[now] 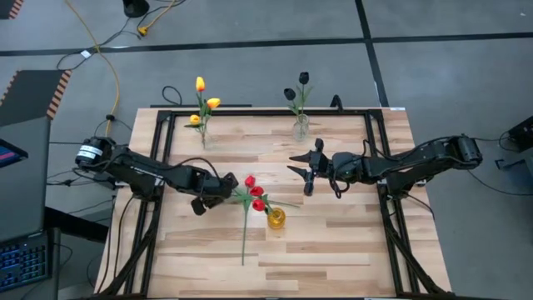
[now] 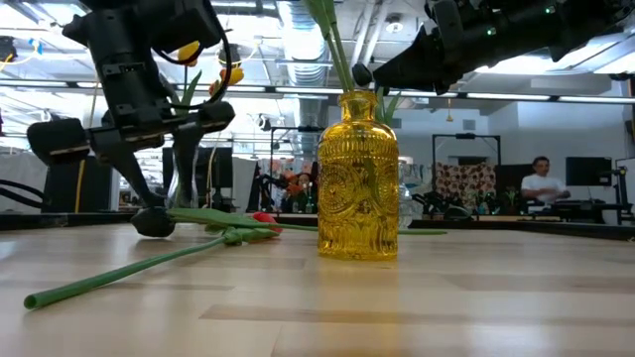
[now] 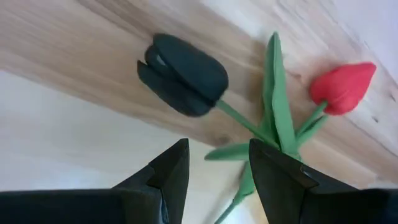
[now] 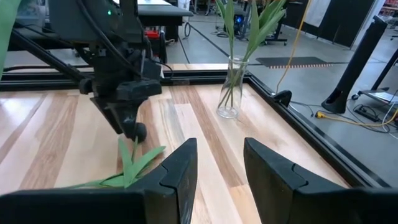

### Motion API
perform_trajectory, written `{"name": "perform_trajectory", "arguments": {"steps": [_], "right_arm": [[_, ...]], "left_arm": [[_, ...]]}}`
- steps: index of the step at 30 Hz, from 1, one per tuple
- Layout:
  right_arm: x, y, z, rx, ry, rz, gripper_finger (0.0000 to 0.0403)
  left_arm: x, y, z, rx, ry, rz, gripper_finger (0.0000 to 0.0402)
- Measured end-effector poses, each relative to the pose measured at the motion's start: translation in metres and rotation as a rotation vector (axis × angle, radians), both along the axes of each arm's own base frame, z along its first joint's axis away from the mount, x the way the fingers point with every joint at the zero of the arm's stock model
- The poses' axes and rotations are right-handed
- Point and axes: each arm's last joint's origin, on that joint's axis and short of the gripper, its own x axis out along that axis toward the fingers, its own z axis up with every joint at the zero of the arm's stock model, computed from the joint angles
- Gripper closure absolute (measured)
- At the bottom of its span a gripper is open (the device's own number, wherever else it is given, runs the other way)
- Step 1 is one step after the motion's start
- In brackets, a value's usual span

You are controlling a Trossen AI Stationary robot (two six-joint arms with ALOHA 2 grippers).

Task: Sort flowers into vase by color
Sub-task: Put the black flower into the right transparent vase

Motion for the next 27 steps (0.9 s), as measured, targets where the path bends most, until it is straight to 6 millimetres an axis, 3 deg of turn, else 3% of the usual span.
{"name": "perform_trajectory", "arguments": {"steps": [20, 27], "right_arm": [[0.000, 0.000, -0.001, 0.000, 0.014, -0.001, 0.0246], [-0.001, 0.000, -0.003, 0.000, 0.028, -0.002, 0.0246]], "left_arm": [[0.021, 0.014, -0.027, 0.029, 0.001, 0.031, 0.0249], [0.024, 0.016, -0.028, 0.040, -0.012, 0.002, 0.0284]]}}
